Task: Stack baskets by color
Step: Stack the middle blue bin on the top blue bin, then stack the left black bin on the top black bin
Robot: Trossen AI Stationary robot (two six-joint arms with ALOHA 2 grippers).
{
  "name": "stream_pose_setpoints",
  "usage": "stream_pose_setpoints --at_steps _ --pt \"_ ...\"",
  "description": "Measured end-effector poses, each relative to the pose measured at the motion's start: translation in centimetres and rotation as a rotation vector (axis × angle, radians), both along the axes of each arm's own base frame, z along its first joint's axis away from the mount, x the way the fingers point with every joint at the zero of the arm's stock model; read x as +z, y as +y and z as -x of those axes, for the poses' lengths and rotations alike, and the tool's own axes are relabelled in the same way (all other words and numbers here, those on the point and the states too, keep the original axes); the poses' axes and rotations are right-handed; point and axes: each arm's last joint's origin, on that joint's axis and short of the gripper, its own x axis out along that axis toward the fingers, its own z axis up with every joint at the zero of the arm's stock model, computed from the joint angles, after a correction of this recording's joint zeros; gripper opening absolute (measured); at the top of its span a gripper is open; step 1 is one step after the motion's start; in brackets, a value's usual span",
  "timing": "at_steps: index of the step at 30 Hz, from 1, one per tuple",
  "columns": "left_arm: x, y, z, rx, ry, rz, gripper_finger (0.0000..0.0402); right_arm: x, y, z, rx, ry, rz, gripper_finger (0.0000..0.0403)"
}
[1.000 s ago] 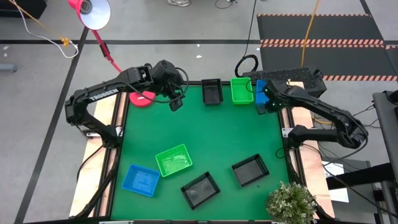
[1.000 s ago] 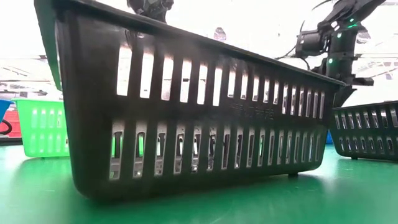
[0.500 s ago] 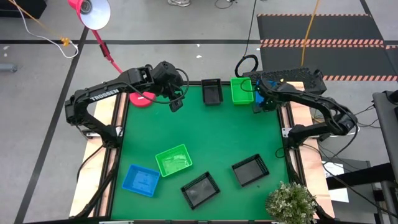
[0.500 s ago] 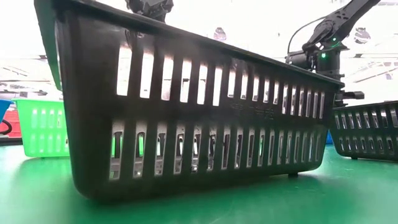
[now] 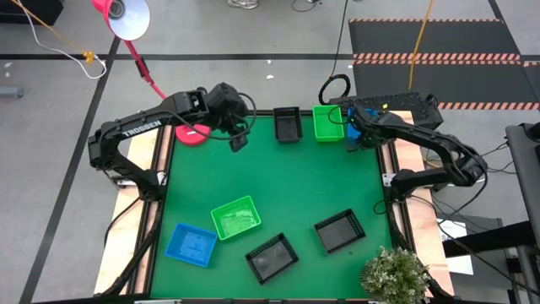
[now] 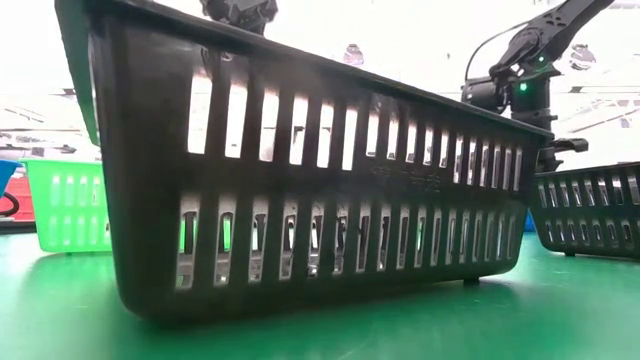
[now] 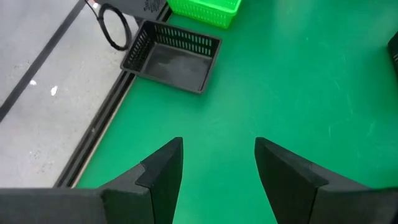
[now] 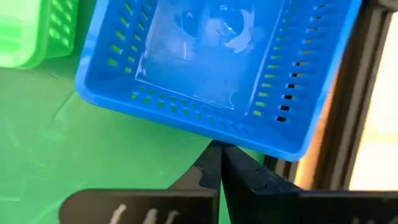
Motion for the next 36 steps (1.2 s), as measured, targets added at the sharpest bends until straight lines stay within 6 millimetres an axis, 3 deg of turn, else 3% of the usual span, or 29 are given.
stream_pose_setpoints --at_steps 5,10,20,27,32,36 --pt "-0.5 -0.8 0.5 0.0 0.063 0.093 0.02 0.9 0.7 0.4 -0.011 -0.054 -0.01 0.0001" --pt "-1.2 -2.9 1.0 -0.064 0.171 0.229 0.02 2.7 2.6 0.9 -0.022 -0.145 -0.054 0.0" --pt "-1.4 -8.4 0.2 -0.148 0.217 0.308 0.02 6.1 7.2 1.1 -0.031 -0.553 -0.099 0.0" --pt "-1.3 -15.1 0.1 -0.203 0.224 0.364 0.0209 8.5 8.5 0.4 0.125 -0.775 0.022 0.0" --pt "-1.1 -21.1 0.0 -0.224 0.119 0.348 0.0259 9.9 8.6 -0.4 0.319 -0.913 0.087 0.0" --pt "-2.4 -25.2 -0.5 -0.173 0.081 0.327 0.0291 10.5 9.0 -0.5 0.425 -0.996 0.065 0.0"
